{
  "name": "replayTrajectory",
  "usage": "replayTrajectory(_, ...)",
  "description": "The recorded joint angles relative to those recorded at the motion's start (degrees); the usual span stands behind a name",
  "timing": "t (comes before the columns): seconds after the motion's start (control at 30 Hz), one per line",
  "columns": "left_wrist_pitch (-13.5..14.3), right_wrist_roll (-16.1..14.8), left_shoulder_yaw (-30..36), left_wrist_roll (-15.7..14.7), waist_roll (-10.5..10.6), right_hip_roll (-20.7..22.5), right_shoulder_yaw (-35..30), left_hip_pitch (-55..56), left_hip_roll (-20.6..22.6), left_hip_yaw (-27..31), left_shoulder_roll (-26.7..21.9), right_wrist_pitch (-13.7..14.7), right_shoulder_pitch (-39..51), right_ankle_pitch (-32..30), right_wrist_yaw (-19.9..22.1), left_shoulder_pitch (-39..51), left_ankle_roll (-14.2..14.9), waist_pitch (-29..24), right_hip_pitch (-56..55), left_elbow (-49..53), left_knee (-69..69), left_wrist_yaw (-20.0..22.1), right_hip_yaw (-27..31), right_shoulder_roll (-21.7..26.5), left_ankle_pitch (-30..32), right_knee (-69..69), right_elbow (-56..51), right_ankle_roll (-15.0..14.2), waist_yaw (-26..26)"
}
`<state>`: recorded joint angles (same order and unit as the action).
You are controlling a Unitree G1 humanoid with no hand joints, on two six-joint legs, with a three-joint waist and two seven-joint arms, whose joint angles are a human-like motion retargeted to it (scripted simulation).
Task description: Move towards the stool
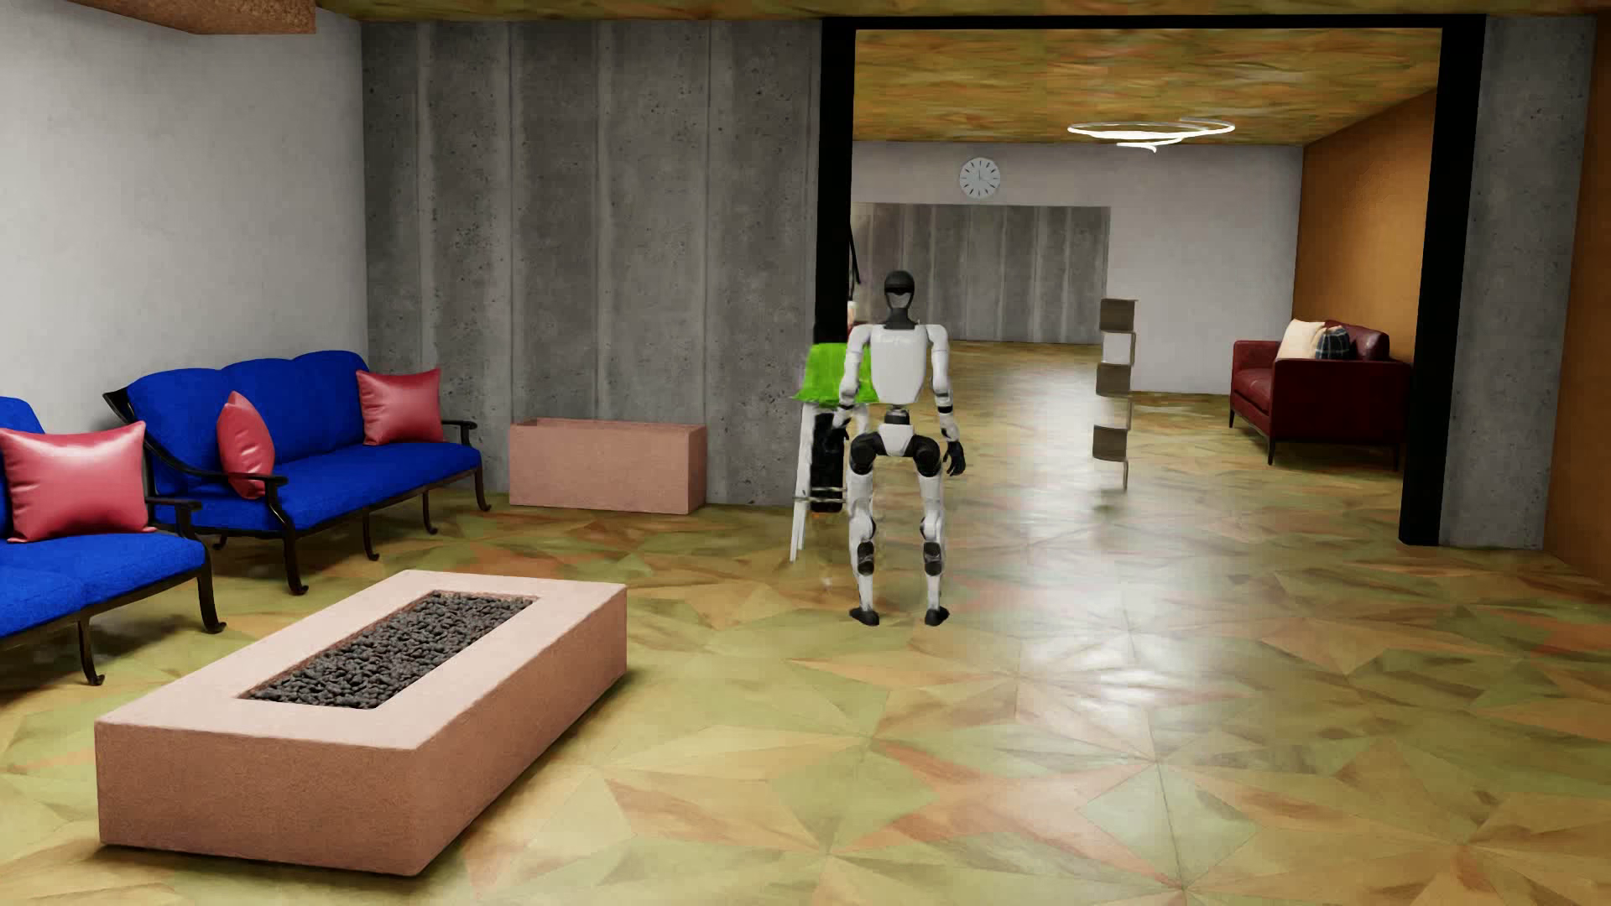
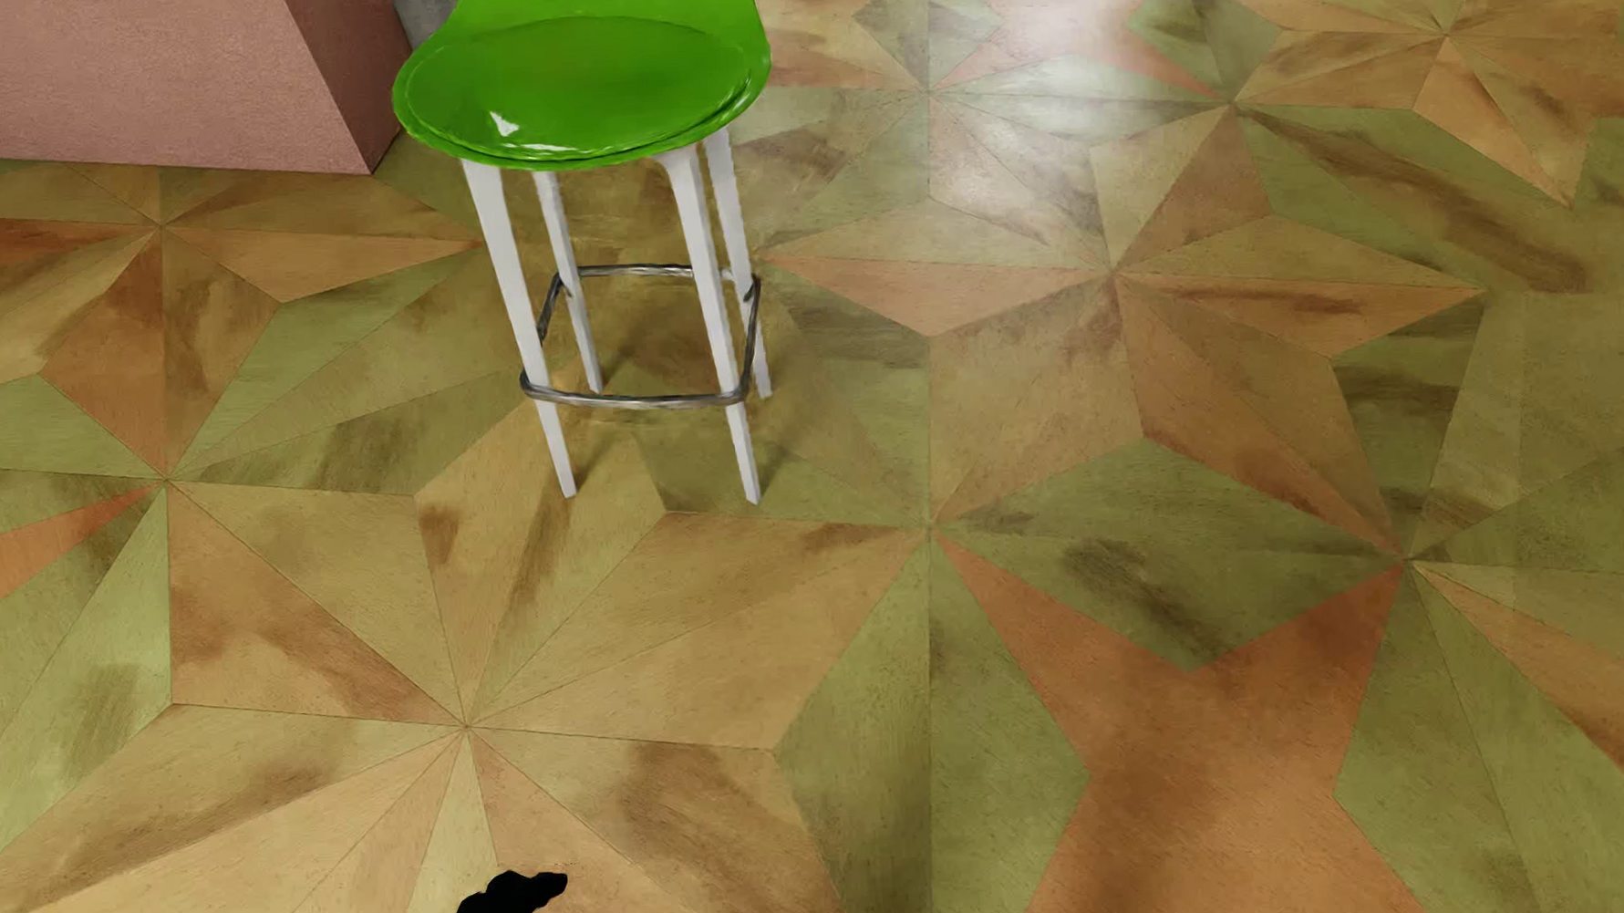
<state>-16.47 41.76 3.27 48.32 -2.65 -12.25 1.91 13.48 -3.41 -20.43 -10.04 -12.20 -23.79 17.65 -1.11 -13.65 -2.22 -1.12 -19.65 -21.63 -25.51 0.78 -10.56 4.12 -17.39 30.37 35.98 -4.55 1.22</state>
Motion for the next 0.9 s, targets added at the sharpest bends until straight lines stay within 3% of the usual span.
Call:
replayTrajectory(0.13, 0.36, -0.85, 4.18, 3.14, -0.29, 0.86, 1.01, -0.87, -0.75, -2.99, 2.44, 0.92, -0.34, 0.08, 2.52, 1.04, -0.58, -0.30, -1.15, -2.39, -0.97, -5.00, 3.13, -0.15, -1.23, 1.66, -4.21, -0.58, -0.38)
replayTrajectory(0.27, 0.67, -2.06, 7.85, 5.87, -0.77, 1.85, 1.78, -1.20, -1.34, -4.87, 4.00, 0.22, -0.57, 0.04, 2.43, 1.96, -0.90, -0.56, -1.60, -3.44, -1.13, -5.59, 5.07, -0.84, -1.50, 1.44, -4.37, -0.47, -0.61)
replayTrajectory(0.37, 1.12, -3.94, 10.12, 6.07, -0.92, 2.46, 3.19, -0.75, -1.89, -5.48, 3.61, -0.36, -1.01, -0.16, 2.46, 2.91, -1.18, -0.84, -1.70, -3.53, -1.60, -6.64, 5.58, -1.71, -1.54, 0.64, -3.41, -0.48, -0.65)
replayTrajectory(0.57, 0.10, -3.59, 10.13, 4.23, -0.50, 3.61, 4.08, -0.30, -2.82, -6.07, 2.62, -1.31, -1.32, -1.45, 2.31, 4.15, -1.15, -1.17, -1.22, -4.52, -1.33, -5.87, 5.78, -2.05, -1.15, -2.04, -1.07, -0.62, -0.52)
replayTrajectory(0.9, -0.40, -3.14, 12.52, 4.88, 0.29, 3.98, 3.04, 0.67, -2.76, -7.50, -0.71, 0.54, -0.58, -2.71, 2.61, 3.46, -1.54, -1.14, -2.80, -5.86, -0.56, -7.09, 7.10, -1.69, -0.55, -2.91, -3.68, -0.81, 0.07)
